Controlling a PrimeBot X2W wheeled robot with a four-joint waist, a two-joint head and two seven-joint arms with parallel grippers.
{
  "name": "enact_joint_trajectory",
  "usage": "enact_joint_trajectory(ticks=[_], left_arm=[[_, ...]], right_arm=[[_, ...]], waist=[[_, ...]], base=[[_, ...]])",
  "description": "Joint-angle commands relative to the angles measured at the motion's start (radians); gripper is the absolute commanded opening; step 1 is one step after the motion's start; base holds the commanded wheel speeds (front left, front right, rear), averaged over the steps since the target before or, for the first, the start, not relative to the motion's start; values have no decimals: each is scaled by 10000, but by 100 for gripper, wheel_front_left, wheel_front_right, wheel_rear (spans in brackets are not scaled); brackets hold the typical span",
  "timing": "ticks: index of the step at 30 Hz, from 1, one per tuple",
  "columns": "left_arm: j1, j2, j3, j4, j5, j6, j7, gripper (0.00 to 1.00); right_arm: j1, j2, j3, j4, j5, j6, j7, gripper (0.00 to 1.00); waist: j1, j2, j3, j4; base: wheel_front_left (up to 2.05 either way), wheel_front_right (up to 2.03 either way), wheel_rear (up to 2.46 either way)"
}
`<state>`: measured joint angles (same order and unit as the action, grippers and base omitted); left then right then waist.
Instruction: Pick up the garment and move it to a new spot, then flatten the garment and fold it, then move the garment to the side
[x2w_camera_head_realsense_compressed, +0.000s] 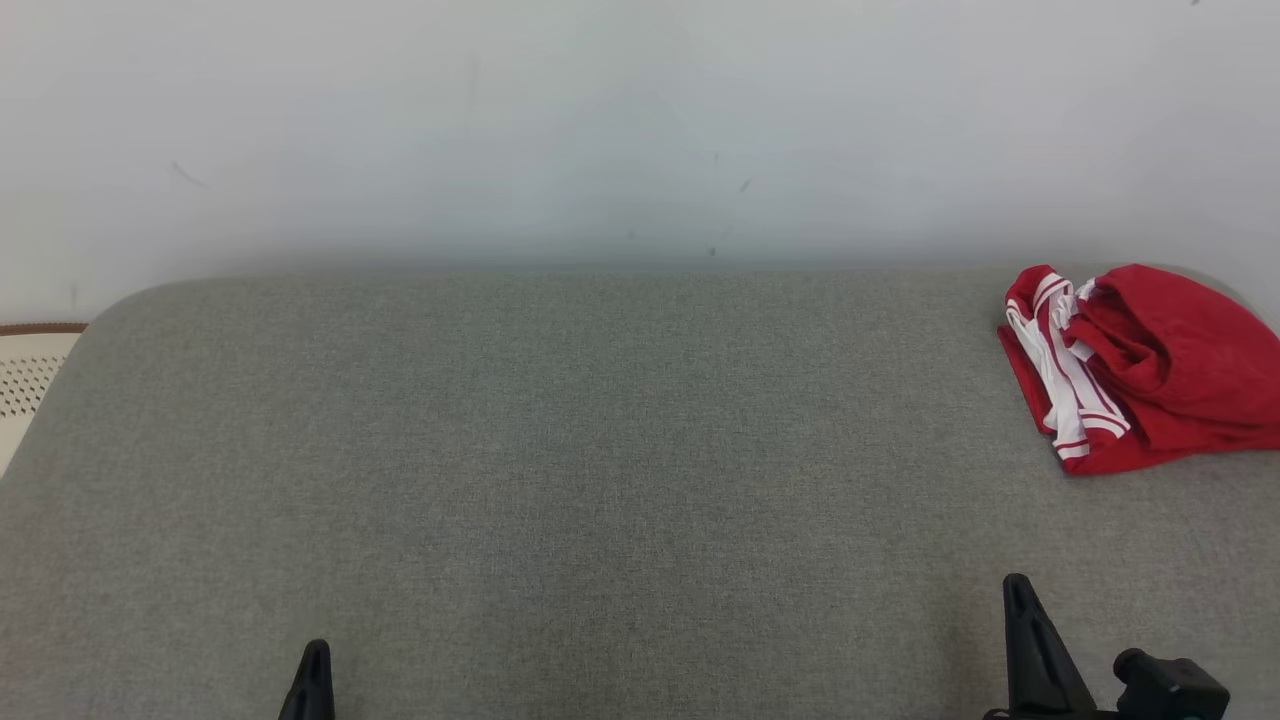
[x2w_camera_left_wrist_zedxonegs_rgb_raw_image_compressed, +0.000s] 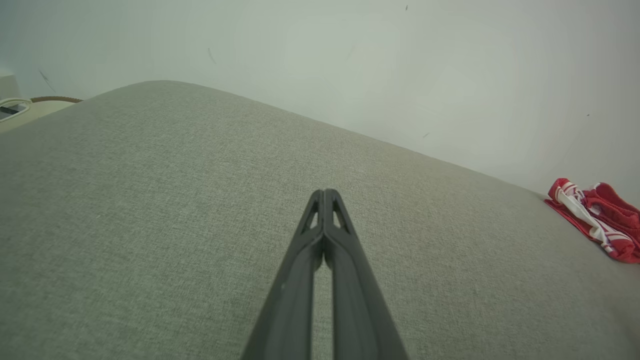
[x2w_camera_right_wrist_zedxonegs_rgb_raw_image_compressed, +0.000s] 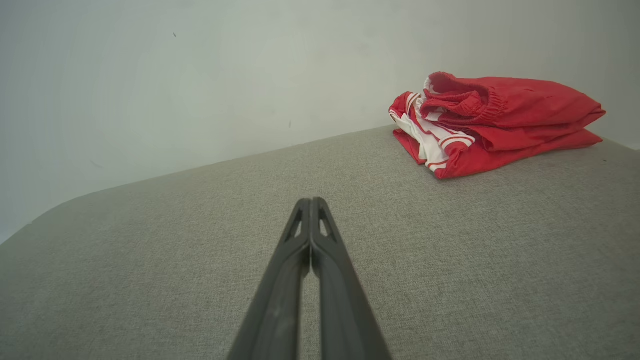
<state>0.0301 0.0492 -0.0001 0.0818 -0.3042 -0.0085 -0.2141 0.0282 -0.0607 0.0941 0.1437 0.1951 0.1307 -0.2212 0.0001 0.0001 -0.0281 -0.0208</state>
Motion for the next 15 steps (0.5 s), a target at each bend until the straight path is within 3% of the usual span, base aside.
enact_joint_trajectory(ticks=[1,15], left_arm=[[-383,7,55,-21,-615,-97,97,0],[-777,9,88,457,-2880,-303,539,0]], right_arm=[[-365,-107,-86,-70,698,0,105,0],[-699,-208,-437,279,3250,0,667,0]], waist=[[-1,-1,7,4],[-1,-1,50,27]], base=[[0,0,0],[0,0,0]])
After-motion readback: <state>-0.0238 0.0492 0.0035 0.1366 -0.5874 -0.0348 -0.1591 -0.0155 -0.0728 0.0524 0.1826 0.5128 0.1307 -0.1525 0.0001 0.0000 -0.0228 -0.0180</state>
